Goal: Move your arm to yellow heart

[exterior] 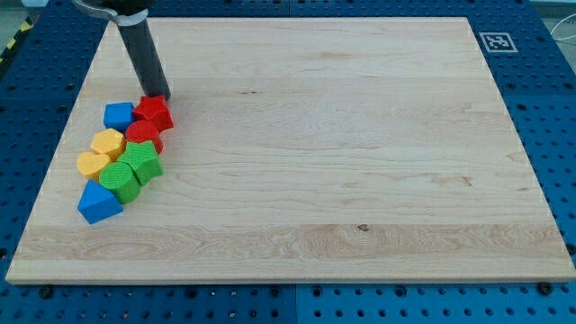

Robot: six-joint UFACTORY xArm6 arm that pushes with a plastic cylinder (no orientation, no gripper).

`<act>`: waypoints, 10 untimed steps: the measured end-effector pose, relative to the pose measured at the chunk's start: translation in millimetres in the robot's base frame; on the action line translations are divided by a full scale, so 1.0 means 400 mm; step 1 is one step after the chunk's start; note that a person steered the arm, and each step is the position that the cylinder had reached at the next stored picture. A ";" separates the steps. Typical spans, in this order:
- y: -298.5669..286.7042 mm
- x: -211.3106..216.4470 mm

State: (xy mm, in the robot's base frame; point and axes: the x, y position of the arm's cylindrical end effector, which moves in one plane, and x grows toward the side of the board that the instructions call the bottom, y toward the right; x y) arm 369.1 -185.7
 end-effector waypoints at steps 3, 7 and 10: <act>-0.084 -0.043; -0.165 -0.032; -0.179 -0.032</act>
State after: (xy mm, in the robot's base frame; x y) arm 356.4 -257.4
